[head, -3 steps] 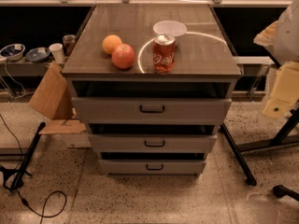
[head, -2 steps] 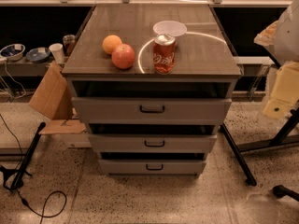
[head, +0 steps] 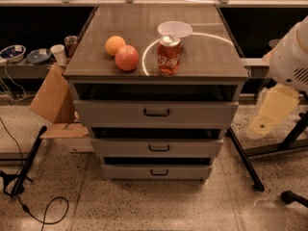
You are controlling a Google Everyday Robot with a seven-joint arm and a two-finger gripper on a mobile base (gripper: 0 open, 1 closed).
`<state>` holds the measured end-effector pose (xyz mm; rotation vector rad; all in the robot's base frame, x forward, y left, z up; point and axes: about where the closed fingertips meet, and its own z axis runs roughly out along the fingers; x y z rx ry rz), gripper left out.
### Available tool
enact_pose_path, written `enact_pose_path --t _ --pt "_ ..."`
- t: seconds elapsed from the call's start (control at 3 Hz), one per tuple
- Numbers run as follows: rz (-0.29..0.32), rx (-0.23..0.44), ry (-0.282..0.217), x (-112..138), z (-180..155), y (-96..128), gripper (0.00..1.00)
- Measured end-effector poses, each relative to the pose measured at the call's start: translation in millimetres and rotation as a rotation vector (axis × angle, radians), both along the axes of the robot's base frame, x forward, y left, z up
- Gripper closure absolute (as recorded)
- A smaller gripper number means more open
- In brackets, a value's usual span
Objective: Open middle drawer
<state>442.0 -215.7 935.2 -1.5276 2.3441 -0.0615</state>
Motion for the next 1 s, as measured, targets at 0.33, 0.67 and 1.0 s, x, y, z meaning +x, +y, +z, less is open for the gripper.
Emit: enact_pose_path --t 0.33,0.67,1.0 --pt "-0.163 0.091 0.051 4.3 -52.3 -0.3 0.0" --pt "-0.319 0.197 0.136 13.7 -121.8 1.9 0.0" --pt "-0.387 0.263 0.185 19.2 -163.6 6.2 0.0"
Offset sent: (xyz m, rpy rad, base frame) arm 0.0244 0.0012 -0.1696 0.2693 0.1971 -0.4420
